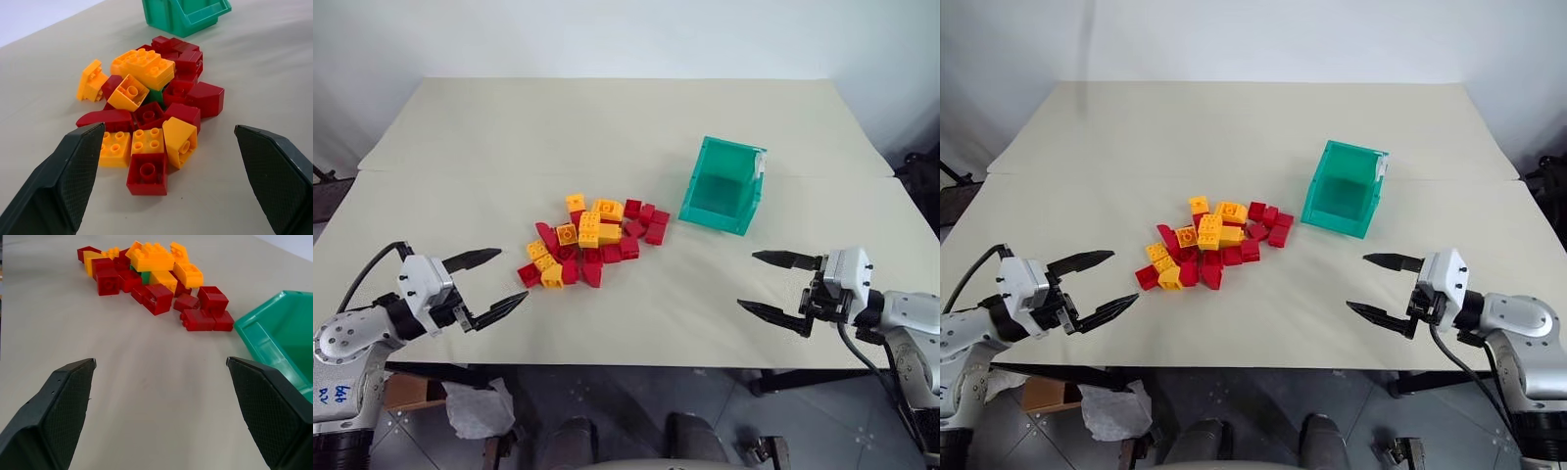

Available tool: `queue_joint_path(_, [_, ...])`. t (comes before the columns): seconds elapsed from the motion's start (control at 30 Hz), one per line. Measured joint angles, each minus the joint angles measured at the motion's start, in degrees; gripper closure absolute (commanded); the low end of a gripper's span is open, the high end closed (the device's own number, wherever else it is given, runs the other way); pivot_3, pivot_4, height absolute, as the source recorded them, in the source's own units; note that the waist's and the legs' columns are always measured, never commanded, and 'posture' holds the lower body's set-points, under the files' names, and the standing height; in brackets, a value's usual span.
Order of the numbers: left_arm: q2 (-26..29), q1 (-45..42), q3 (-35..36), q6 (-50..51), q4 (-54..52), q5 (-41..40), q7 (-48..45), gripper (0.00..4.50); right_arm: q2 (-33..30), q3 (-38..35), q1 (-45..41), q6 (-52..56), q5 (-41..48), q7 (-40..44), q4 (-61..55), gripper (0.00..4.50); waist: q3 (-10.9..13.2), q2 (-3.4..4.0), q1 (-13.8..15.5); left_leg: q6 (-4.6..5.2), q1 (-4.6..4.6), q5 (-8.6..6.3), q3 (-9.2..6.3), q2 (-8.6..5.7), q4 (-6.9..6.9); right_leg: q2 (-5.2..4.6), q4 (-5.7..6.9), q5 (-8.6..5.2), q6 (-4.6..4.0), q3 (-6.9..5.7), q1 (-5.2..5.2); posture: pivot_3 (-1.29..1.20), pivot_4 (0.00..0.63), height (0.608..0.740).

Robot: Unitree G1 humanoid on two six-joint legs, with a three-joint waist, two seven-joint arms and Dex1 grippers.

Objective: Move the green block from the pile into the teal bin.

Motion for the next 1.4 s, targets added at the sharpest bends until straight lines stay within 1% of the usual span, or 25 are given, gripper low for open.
queue_joint_path(0.13, [-1.1,0.0,0.0,0.8,-0.1,-0.1,1.2,0.00,0.8,0.1,-1.1,0.3,0.1,-0.2,0.2,0.02,0.0,0.00,0.0,-0.02,0.01,-0.01,0.00,0.02,0.02,0.00,0.03,0.00,0.00,-0.01,0.00,0.00,0.150,0.740])
queue_joint_path(0.27, [-1.3,0.8,1.3,3.4,0.1,-0.5,3.2,0.00,4.2,1.4,-3.2,4.2,2.3,-2.6,-3.4,0.02,0.0,0.00,-0.1,-0.07,0.02,-0.04,0.02,0.07,0.05,0.01,0.10,0.00,0.00,-0.05,-0.04,0.00,0.150,0.740])
queue_joint_path(0.33, [-1.3,2.7,3.1,3.4,0.8,-0.7,3.2,0.00,5.7,2.4,-4.5,6.2,3.6,-4.2,-6.2,0.02,0.0,0.00,-0.1,-0.09,0.03,-0.06,0.02,0.08,0.04,0.01,0.11,0.01,0.00,-0.09,-0.05,0.00,0.150,0.740])
queue_joint_path(0.4, [-1.3,5.5,5.5,3.3,3.7,-1.1,2.8,0.00,6.9,2.9,-5.5,7.4,4.1,-5.4,-8.5,0.02,0.0,0.00,-0.1,-0.11,0.05,-0.11,0.04,0.11,0.03,0.02,0.12,0.01,0.00,-0.14,-0.06,0.00,0.150,0.740])
queue_joint_path(0.47, [-1.3,7.8,7.1,3.4,6.5,-1.1,2.2,0.00,7.4,3.3,-5.8,8.3,4.2,-6.1,-9.8,0.02,0.0,0.00,0.0,-0.07,0.02,-0.16,0.04,0.11,0.06,0.02,0.10,0.01,0.00,-0.17,-0.07,0.00,0.150,0.740])
queue_joint_path(0.57, [-1.3,10.0,9.2,3.5,8.1,-1.7,1.1,0.00,7.6,4.3,-6.1,9.1,4.2,-6.7,-10.7,0.02,0.0,-0.04,0.5,0.00,-0.02,-0.25,0.04,0.11,0.17,0.00,0.07,0.01,0.00,-0.19,-0.04,0.00,0.150,0.740])
queue_joint_path(0.67, [-1.3,10.9,10.3,4.2,8.2,-2.9,0.0,0.59,7.6,4.3,-6.2,9.8,4.4,-7.0,-10.7,0.00,0.0,-0.04,0.8,0.01,-0.02,-0.29,0.07,0.12,0.19,0.01,0.06,0.01,0.00,-0.19,-0.05,0.00,0.150,0.740])
queue_joint_path(0.83, [-1.6,11.4,10.4,5.6,5.2,-4.7,-0.6,2.12,7.5,4.3,-6.1,9.9,4.7,-6.8,-10.8,0.00,0.0,-0.04,0.7,0.00,0.00,-0.30,0.11,0.15,0.19,0.01,0.08,0.01,0.00,-0.19,-0.04,0.00,0.150,0.740])
queue_joint_path(0.9, [-1.7,11.4,10.3,5.9,4.0,-4.9,-0.9,2.27,7.5,4.2,-6.1,9.9,4.7,-6.8,-10.8,0.00,0.0,-0.04,0.7,-0.01,0.00,-0.30,0.11,0.16,0.19,0.02,0.08,0.01,0.00,-0.19,-0.05,0.00,0.150,0.740])
queue_joint_path(0.93, [-1.6,10.9,9.6,6.7,3.3,-5.0,-1.1,2.56,7.2,3.9,-5.7,9.8,4.7,-6.8,-10.8,0.00,0.0,-0.04,0.4,-0.01,0.01,-0.30,0.12,0.17,0.19,0.03,0.11,0.01,0.00,-0.19,-0.05,0.00,0.150,0.740])
queue_joint_path(1.0, [-1.6,5.9,4.1,9.3,-1.0,-5.3,-1.4,3.12,6.4,1.8,-4.4,9.7,4.7,-6.9,-10.7,0.00,0.0,-0.04,1.2,0.00,-0.02,-0.31,0.10,0.15,0.33,0.03,0.12,0.01,-0.01,-0.19,-0.02,0.00,0.150,0.740])
queue_joint_path(1.07, [-1.6,1.9,0.4,11.0,-3.7,-5.4,-1.5,3.77,6.2,1.4,-3.9,9.7,4.6,-6.9,-10.8,0.00,0.0,-0.05,1.3,0.00,-0.02,-0.33,0.13,0.16,0.37,0.03,0.14,0.01,-0.01,-0.18,-0.01,0.00,0.150,0.740])
queue_joint_path(1.13, [-2.3,-5.9,-5.6,13.4,-4.3,-5.1,-1.9,4.38,6.1,0.4,-2.4,9.7,4.6,-7.0,-11.2,0.00,0.0,-0.04,1.6,-0.01,-0.03,-0.34,0.10,0.15,0.42,0.04,0.24,0.01,-0.01,-0.19,-0.02,0.00,0.150,0.740])
queue_joint_path(1.2, [-4.6,-14.2,-11.5,14.8,-3.4,-4.2,-2.3,4.46,6.1,-0.1,-1.3,9.8,4.6,-7.6,-12.3,0.00,0.0,-0.04,1.7,-0.01,-0.04,-0.35,0.13,0.14,0.50,0.04,0.26,0.02,0.01,-0.20,-0.02,0.00,0.150,0.740])
queue_joint_path(1.27, [-6.5,-19.1,-14.9,15.0,-1.6,-3.3,-2.3,4.46,6.2,-0.4,-0.6,9.7,4.6,-8.3,-13.4,0.00,0.0,-0.04,1.2,-0.02,0.01,-0.39,0.23,0.16,0.52,0.04,0.26,0.03,0.02,-0.20,-0.03,0.00,0.150,0.740])
queue_joint_path(1.4, [-9.6,-27.4,-22.5,12.3,7.6,3.7,-3.0,4.46,6.7,-0.8,1.7,9.7,4.5,-10.4,-14.2,0.00,0.0,-0.04,0.7,-0.02,0.02,-0.40,0.33,0.17,0.57,0.05,0.27,0.02,0.02,-0.21,-0.05,0.00,0.150,0.740])
